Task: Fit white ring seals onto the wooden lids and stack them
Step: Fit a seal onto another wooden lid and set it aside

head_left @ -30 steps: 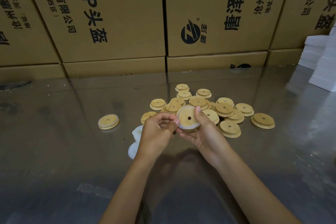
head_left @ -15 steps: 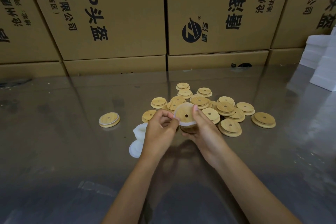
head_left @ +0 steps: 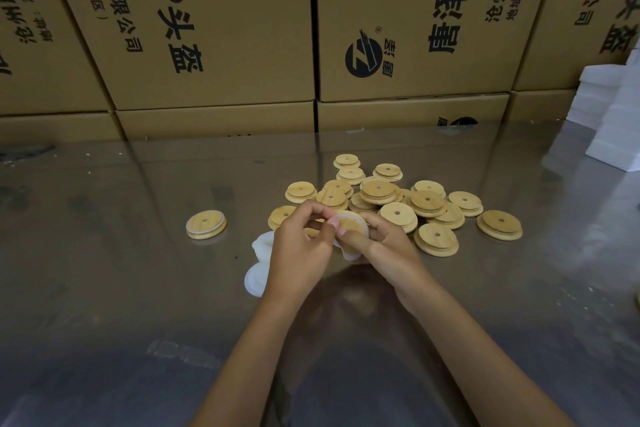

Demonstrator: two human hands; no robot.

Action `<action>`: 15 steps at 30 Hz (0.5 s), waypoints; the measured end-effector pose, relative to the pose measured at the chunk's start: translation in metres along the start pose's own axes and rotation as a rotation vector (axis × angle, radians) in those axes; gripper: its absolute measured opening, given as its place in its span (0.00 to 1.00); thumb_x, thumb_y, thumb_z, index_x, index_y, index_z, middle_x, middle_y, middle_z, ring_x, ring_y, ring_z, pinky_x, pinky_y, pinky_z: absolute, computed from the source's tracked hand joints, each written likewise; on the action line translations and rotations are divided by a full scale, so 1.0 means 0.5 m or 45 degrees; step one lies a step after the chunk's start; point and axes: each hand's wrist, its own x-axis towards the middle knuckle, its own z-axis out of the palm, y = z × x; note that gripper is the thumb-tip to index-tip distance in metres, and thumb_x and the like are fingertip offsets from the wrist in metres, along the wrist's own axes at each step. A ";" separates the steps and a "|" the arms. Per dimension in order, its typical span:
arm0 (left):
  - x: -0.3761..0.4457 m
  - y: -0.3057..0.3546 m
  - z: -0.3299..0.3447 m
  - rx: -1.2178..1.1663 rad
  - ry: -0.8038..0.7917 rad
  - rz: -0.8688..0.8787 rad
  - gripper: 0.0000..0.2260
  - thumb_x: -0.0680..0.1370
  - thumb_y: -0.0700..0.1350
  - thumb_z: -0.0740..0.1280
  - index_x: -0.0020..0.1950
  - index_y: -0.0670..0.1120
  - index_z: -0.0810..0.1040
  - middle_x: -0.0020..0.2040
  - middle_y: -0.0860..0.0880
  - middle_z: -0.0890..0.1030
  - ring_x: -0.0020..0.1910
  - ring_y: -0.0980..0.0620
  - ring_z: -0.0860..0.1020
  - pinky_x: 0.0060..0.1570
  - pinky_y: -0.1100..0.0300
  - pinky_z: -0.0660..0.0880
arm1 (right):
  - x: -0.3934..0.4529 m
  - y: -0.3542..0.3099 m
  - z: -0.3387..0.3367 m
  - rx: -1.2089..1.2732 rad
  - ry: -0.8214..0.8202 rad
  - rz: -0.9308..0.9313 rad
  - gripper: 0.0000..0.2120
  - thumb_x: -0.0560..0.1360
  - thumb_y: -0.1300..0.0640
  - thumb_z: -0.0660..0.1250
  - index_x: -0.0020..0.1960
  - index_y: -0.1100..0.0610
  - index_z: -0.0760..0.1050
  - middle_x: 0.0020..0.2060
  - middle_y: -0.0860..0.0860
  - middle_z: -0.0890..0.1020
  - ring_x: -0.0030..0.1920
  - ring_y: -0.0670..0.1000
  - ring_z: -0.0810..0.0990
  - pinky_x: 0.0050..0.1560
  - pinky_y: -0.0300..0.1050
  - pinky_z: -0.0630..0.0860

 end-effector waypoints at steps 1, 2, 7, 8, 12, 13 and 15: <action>-0.001 0.000 0.001 0.016 -0.003 0.004 0.06 0.76 0.37 0.68 0.43 0.48 0.78 0.40 0.57 0.82 0.43 0.57 0.79 0.45 0.60 0.77 | 0.001 0.001 0.000 -0.003 0.000 -0.002 0.06 0.76 0.59 0.71 0.53 0.55 0.82 0.49 0.57 0.85 0.46 0.47 0.82 0.48 0.43 0.78; -0.001 -0.001 0.002 0.031 -0.004 0.007 0.06 0.77 0.37 0.68 0.43 0.48 0.78 0.40 0.57 0.82 0.43 0.58 0.79 0.45 0.60 0.77 | 0.002 0.003 -0.001 -0.001 -0.006 -0.002 0.06 0.76 0.58 0.71 0.53 0.54 0.82 0.49 0.56 0.85 0.47 0.47 0.82 0.50 0.44 0.78; 0.002 -0.005 0.000 0.016 0.006 -0.009 0.05 0.77 0.38 0.68 0.44 0.47 0.79 0.41 0.58 0.82 0.43 0.58 0.79 0.45 0.62 0.76 | 0.001 0.011 -0.002 0.111 -0.073 0.003 0.08 0.78 0.56 0.70 0.56 0.54 0.82 0.51 0.54 0.86 0.51 0.48 0.83 0.51 0.45 0.79; 0.003 -0.006 -0.001 -0.003 0.006 -0.021 0.04 0.77 0.39 0.68 0.44 0.47 0.79 0.41 0.58 0.82 0.43 0.57 0.80 0.44 0.63 0.76 | 0.000 0.011 -0.002 0.136 -0.082 0.005 0.08 0.78 0.56 0.70 0.57 0.54 0.82 0.52 0.55 0.85 0.51 0.48 0.83 0.51 0.45 0.79; 0.009 -0.012 -0.004 -0.080 -0.012 -0.070 0.04 0.77 0.40 0.69 0.42 0.46 0.78 0.40 0.59 0.83 0.39 0.60 0.80 0.38 0.70 0.73 | -0.002 0.008 -0.002 0.181 -0.094 0.029 0.08 0.78 0.54 0.70 0.56 0.52 0.82 0.52 0.54 0.85 0.52 0.49 0.84 0.50 0.43 0.79; 0.011 -0.013 -0.004 -0.096 -0.020 -0.082 0.05 0.77 0.40 0.69 0.42 0.47 0.78 0.40 0.60 0.83 0.37 0.61 0.79 0.37 0.71 0.73 | -0.002 0.008 -0.002 0.183 -0.092 0.037 0.08 0.77 0.54 0.70 0.56 0.51 0.83 0.52 0.54 0.85 0.53 0.50 0.84 0.49 0.43 0.80; 0.014 -0.018 -0.005 -0.129 -0.031 -0.128 0.06 0.77 0.40 0.70 0.41 0.47 0.77 0.39 0.59 0.83 0.37 0.60 0.80 0.39 0.66 0.75 | -0.002 0.007 -0.004 0.192 -0.100 0.046 0.08 0.77 0.54 0.70 0.56 0.51 0.83 0.53 0.54 0.85 0.55 0.52 0.84 0.49 0.43 0.80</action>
